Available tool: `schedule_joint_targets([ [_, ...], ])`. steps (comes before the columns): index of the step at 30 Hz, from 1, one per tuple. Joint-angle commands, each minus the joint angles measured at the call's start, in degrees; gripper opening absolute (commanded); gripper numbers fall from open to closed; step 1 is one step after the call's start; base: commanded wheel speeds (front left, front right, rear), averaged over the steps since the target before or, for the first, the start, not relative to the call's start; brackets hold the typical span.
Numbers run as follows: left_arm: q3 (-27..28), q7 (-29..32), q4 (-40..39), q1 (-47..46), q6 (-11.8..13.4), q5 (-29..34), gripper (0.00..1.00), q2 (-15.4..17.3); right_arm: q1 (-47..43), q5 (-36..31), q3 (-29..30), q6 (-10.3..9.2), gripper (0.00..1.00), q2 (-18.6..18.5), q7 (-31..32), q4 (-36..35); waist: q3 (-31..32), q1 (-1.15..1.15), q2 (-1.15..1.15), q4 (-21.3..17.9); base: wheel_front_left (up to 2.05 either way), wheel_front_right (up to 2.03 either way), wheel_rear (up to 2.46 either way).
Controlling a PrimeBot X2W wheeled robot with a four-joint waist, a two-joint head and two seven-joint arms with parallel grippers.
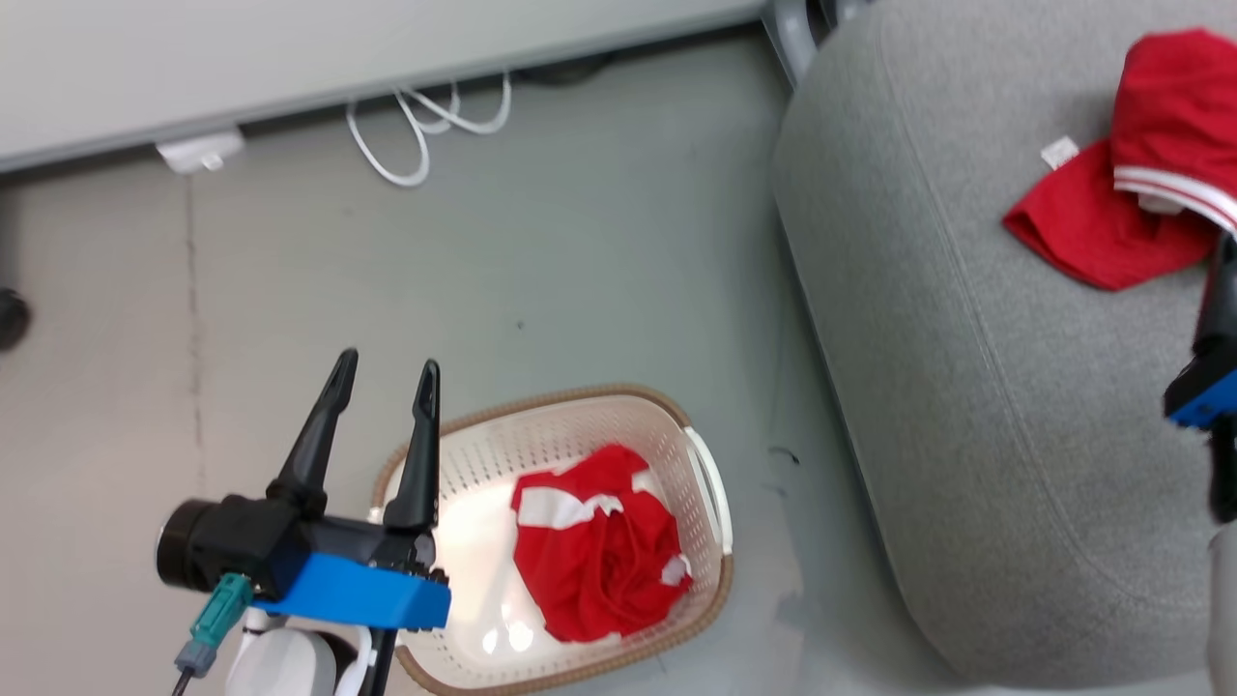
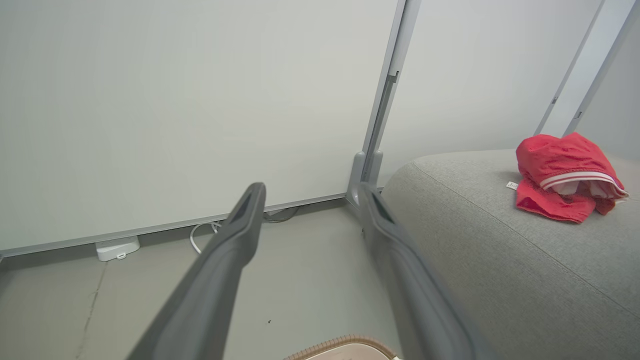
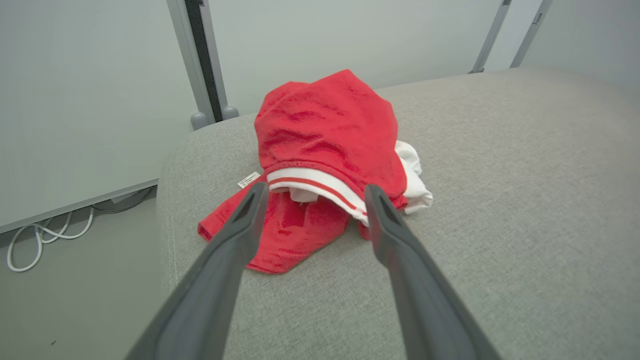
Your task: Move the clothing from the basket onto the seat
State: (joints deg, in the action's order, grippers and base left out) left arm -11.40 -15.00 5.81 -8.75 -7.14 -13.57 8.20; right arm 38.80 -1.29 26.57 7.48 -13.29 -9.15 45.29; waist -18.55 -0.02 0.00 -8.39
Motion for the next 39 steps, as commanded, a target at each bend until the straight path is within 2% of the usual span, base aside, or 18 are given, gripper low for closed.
schedule_joint_targets([
  [1, 0.6, -0.3, 0.8, 1.0, -0.4, -0.2, 1.00, -0.4, -2.9, 0.6, -0.4, 0.03, 1.00, 1.1, 0.2, -2.4, 4.7, 0.02, 0.00, 2.5, 0.00, 0.00, 0.00],
  [10, 3.5, -0.3, 3.8, 4.6, -0.3, -0.5, 1.00, -2.3, -17.9, 2.0, -5.5, 0.03, 1.00, 7.9, 3.5, -21.8, 11.3, 0.02, 0.00, 3.6, 0.00, 0.00, 0.00],
  [18, 6.3, -0.3, 6.5, 6.7, -0.3, -0.6, 1.00, -2.9, -29.9, 3.7, -12.6, 0.03, 1.00, 10.3, 5.8, -34.4, 15.3, 0.02, 0.00, 5.9, 0.00, 0.00, 0.00],
  [26, 8.0, -0.3, 10.3, 6.9, -0.3, -0.4, 1.00, -3.0, -35.8, 5.2, -16.9, 0.03, 1.00, 10.4, 6.1, -38.5, 17.4, 0.02, 0.00, 9.3, 0.00, 0.00, 0.00],
  [39, 9.5, -0.3, 15.2, 6.5, -0.3, -1.3, 1.00, -2.2, -39.0, 6.5, -21.7, 0.03, 1.00, 10.4, 5.1, -36.5, 18.4, 0.02, 0.00, 10.5, 0.00, 0.00, 0.00],
])
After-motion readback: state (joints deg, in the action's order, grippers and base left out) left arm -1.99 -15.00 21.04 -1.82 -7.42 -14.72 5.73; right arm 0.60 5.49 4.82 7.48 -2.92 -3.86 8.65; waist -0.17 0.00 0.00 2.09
